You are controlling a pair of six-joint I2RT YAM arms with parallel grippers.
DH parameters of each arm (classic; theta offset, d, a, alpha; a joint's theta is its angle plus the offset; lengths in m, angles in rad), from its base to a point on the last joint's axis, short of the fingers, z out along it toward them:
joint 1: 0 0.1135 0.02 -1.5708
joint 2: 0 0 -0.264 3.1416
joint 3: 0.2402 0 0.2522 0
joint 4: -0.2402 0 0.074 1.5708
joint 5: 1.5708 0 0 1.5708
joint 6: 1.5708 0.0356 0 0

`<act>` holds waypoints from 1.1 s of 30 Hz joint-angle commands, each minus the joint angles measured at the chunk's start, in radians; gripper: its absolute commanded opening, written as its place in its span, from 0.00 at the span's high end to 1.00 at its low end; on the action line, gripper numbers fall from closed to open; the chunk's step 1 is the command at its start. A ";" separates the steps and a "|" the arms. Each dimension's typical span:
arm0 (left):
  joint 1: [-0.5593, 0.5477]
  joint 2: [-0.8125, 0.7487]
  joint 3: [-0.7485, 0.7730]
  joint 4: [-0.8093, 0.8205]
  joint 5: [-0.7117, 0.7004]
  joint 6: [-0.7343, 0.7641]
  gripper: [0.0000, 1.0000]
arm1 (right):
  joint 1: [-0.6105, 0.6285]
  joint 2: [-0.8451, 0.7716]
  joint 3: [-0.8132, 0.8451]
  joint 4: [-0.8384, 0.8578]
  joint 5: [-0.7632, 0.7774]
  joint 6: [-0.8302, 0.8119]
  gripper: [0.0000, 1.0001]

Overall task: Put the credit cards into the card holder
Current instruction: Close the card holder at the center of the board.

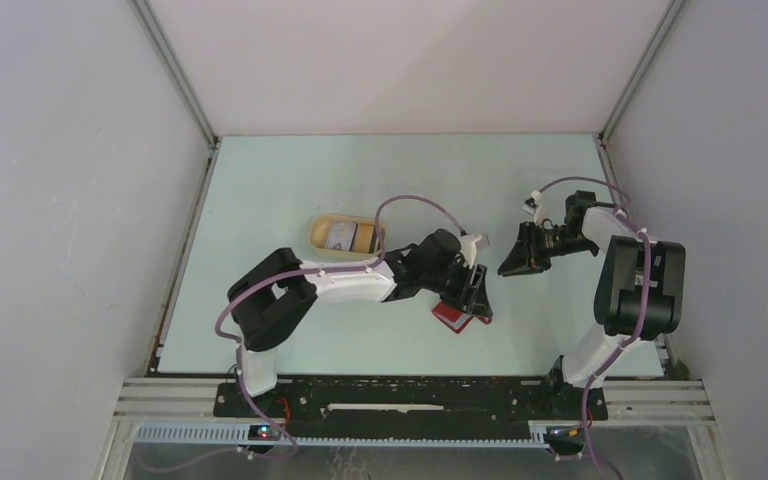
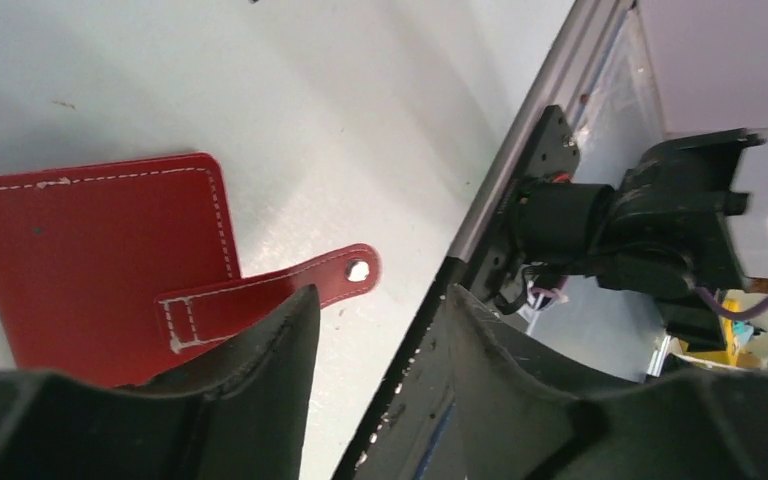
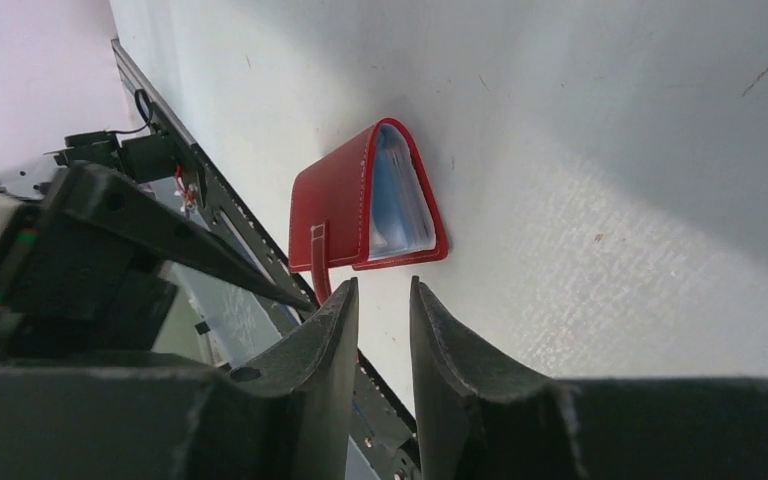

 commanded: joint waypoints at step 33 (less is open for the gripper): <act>0.178 -0.041 -0.216 0.061 -0.051 0.042 0.36 | 0.391 0.088 0.024 -0.003 0.482 -0.049 0.83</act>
